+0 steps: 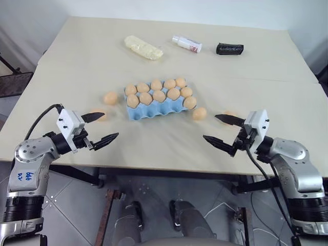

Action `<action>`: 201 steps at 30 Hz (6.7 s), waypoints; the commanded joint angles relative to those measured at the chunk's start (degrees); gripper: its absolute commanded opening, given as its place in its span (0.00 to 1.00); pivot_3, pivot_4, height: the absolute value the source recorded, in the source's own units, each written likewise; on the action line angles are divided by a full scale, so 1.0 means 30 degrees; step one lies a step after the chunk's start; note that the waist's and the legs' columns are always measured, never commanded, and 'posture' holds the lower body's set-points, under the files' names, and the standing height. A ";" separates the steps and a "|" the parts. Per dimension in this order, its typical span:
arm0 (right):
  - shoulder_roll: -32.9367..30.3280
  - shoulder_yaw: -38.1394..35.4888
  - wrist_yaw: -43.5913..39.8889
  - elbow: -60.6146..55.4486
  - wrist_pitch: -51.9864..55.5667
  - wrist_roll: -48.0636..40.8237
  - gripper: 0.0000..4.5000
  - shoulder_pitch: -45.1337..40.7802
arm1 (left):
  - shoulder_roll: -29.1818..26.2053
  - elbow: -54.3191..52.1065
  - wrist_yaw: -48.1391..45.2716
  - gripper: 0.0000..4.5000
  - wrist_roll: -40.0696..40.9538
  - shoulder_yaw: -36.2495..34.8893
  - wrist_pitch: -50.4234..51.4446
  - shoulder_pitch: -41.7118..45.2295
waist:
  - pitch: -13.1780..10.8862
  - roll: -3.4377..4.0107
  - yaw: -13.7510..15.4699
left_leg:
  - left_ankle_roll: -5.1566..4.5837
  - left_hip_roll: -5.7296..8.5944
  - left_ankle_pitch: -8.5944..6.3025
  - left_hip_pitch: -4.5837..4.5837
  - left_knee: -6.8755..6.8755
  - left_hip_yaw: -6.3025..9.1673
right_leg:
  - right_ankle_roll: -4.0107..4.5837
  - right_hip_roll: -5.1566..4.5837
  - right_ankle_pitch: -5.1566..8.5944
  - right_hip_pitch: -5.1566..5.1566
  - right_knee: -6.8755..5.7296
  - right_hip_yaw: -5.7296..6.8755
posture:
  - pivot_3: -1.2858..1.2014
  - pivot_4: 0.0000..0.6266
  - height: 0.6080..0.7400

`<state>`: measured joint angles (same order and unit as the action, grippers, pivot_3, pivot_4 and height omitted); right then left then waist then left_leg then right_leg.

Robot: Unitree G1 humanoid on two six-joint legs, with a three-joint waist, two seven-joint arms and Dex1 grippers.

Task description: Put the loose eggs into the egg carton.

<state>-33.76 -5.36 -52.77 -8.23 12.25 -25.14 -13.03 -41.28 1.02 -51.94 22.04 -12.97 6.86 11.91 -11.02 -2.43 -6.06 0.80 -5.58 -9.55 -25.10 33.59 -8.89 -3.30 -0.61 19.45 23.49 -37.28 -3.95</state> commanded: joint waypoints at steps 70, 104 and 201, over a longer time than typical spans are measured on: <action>0.7641 0.2515 0.4477 1.1439 -0.2480 0.4487 0.99 -1.1115 | 0.1848 -0.3650 0.1306 1.00 0.0502 -0.0404 -0.0196 -0.2422 | 0.0001 0.0029 -0.0634 | 0.0085 -0.0015 -0.0014 0.0217 -0.0145 0.0047 | 0.0042 -0.0009 0.0048 -0.0202 0.0042 0.0173 | 0.52 0.24 1.00; 0.3080 0.1863 0.2690 0.8130 -0.0028 0.3625 0.99 -0.5780 | 0.2289 -0.2532 -0.0176 1.00 -0.0136 0.2303 -0.0585 -0.0404 | 0.0005 0.0033 -0.0060 | 0.0107 -0.0007 -0.0048 0.0278 -0.0111 0.0107 | 0.0091 0.0014 0.0049 -0.0269 0.0077 0.0146 | 0.52 0.24 1.00; 0.3421 0.2529 -0.1770 0.2948 -0.3188 0.1244 1.00 -0.3966 | 0.3539 0.4595 0.9313 0.72 -0.3157 0.0171 0.3654 0.3968 | 0.0015 0.0009 0.0282 | 0.0156 -0.0045 -0.0048 0.0321 -0.0044 0.0127 | 0.0131 0.0071 0.0174 -0.0249 -0.0120 0.0184 | 0.52 0.24 1.00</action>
<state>-23.72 2.23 -58.43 2.42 3.75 -21.37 -24.14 -30.39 14.77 -23.80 12.99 -12.28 18.65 23.04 -10.97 -2.41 -5.21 1.27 -5.72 -9.70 -24.14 33.48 -8.51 -2.91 -0.40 19.97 22.74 -37.64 -3.41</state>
